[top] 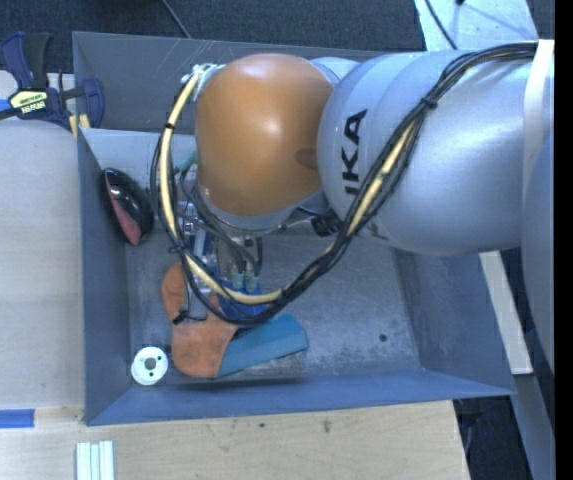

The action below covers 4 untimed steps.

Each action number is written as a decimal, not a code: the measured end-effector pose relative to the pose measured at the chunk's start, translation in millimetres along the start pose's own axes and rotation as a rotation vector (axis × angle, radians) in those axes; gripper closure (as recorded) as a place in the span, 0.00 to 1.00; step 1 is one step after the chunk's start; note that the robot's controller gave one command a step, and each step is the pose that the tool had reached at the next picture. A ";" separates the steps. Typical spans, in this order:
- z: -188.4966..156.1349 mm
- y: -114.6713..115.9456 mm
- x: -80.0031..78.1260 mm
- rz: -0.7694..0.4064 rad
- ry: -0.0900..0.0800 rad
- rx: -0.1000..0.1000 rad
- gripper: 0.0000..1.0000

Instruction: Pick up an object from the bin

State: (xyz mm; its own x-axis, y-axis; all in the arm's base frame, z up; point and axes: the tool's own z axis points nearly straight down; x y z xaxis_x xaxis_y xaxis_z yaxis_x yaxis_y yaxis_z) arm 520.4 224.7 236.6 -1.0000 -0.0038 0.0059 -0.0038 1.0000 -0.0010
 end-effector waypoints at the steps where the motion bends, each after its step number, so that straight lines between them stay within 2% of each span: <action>1: -5.0 -1.3 -1.7 0.004 -0.008 -0.002 0.00; 2: 38.1 -13.6 -4.3 -0.004 -0.015 -0.005 0.00; 3: 98.3 -38.4 -14.1 -0.040 -0.012 -0.003 0.00; 4: 136.1 -55.4 -7.9 -0.082 -0.007 -0.002 0.00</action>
Offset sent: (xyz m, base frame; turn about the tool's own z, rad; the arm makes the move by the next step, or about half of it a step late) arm 0.0048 -0.0437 -0.1376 -0.0151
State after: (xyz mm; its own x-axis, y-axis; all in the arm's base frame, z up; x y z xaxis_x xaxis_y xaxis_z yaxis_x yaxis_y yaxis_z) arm 527.7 169.2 100.5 -0.9963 -0.0857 -0.0011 -0.0857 0.9963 0.0013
